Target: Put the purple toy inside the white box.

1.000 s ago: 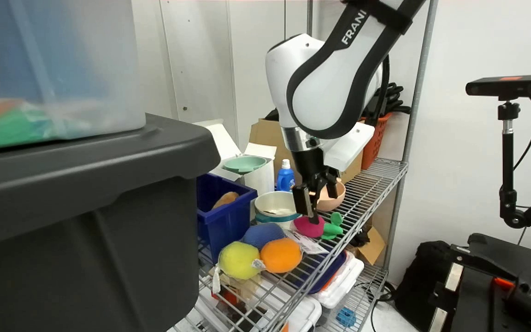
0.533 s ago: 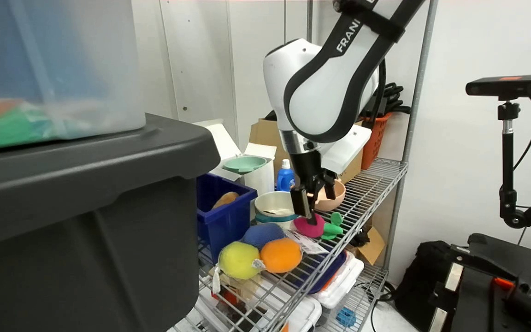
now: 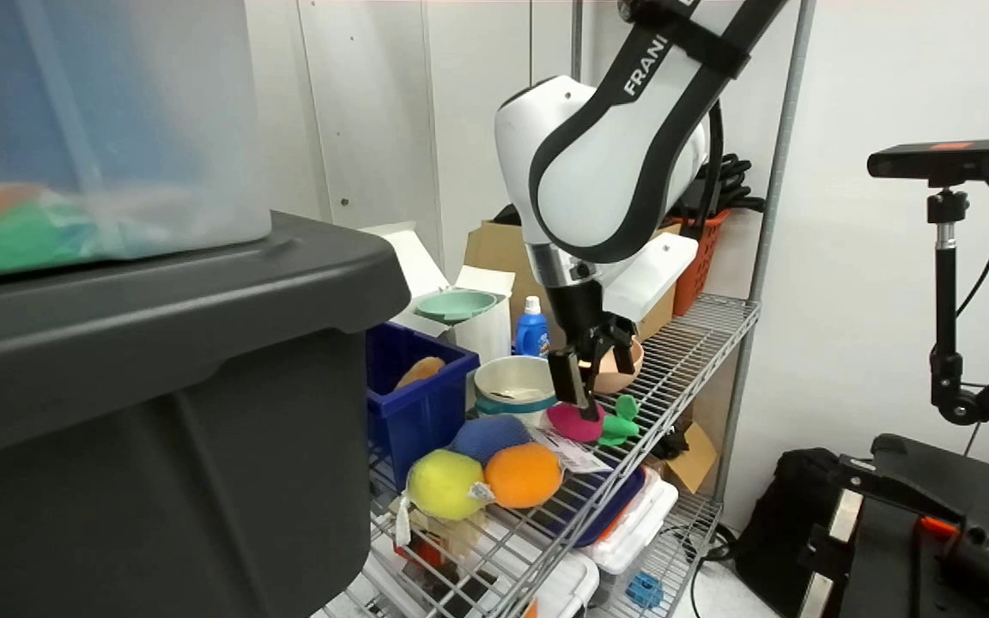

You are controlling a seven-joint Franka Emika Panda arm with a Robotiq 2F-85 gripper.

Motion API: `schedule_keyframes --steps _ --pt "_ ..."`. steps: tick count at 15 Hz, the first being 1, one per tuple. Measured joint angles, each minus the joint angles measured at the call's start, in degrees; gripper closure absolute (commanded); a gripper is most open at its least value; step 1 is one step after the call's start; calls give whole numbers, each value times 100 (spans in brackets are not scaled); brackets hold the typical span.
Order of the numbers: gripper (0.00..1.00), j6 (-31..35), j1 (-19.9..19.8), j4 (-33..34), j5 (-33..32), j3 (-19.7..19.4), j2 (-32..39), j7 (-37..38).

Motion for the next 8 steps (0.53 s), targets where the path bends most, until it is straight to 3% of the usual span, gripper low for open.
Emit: schedule_keyframes --steps 7,8 --pt "0 -278 12 315 81 4 278 -5" --pt "11 -289 14 366 81 4 329 -5"
